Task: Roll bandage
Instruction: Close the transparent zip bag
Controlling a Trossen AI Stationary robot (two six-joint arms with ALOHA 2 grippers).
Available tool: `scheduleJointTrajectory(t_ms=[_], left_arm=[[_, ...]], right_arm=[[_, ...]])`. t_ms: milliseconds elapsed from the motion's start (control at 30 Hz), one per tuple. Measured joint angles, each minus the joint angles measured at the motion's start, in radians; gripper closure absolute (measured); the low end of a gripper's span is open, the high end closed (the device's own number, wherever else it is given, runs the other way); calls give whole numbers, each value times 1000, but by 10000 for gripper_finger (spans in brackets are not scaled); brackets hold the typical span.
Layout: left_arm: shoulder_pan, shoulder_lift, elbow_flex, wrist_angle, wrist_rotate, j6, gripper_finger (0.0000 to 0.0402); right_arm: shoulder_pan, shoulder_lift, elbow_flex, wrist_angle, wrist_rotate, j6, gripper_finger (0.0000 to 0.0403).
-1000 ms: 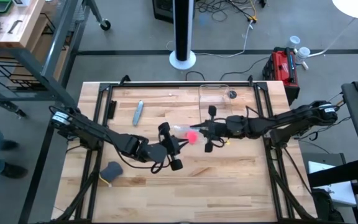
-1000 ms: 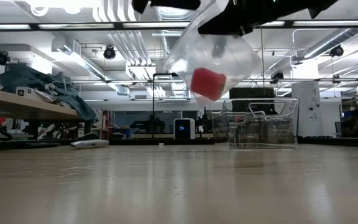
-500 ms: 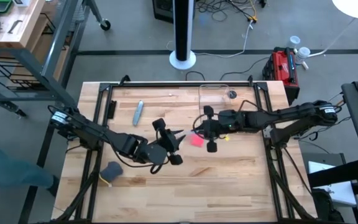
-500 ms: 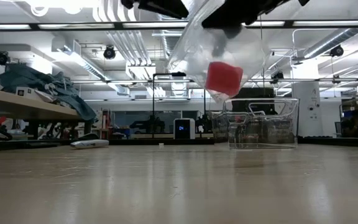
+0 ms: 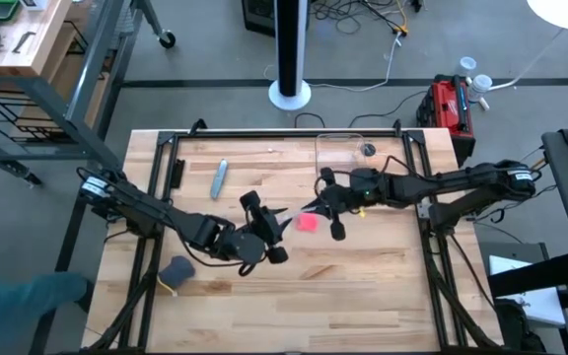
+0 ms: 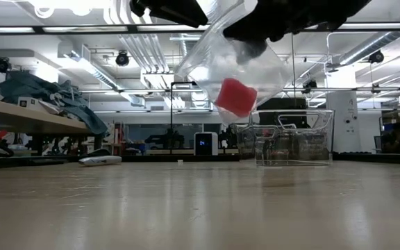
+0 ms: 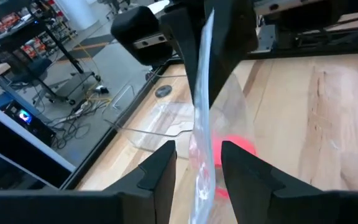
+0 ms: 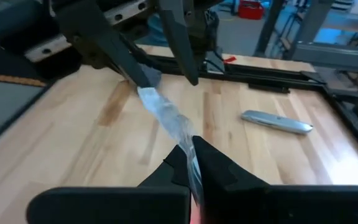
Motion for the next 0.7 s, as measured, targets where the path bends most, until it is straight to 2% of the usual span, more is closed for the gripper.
scheduleJointTrajectory(t_ms=[100, 300, 567, 700], left_arm=[[-2, 0, 0, 0, 2, -7, 284], [-2, 2, -11, -5, 30, -52, 295], [-3, 2, -32, 8, 79, -106, 296], [-5, 2, -32, 14, 72, -106, 286]], right_arm=[[-19, 8, 0, 20, -77, 13, 403], [-20, 10, -11, 56, -84, 28, 403], [-21, 10, -13, 47, 64, 77, 403], [-20, 10, -14, 38, 66, 66, 403]])
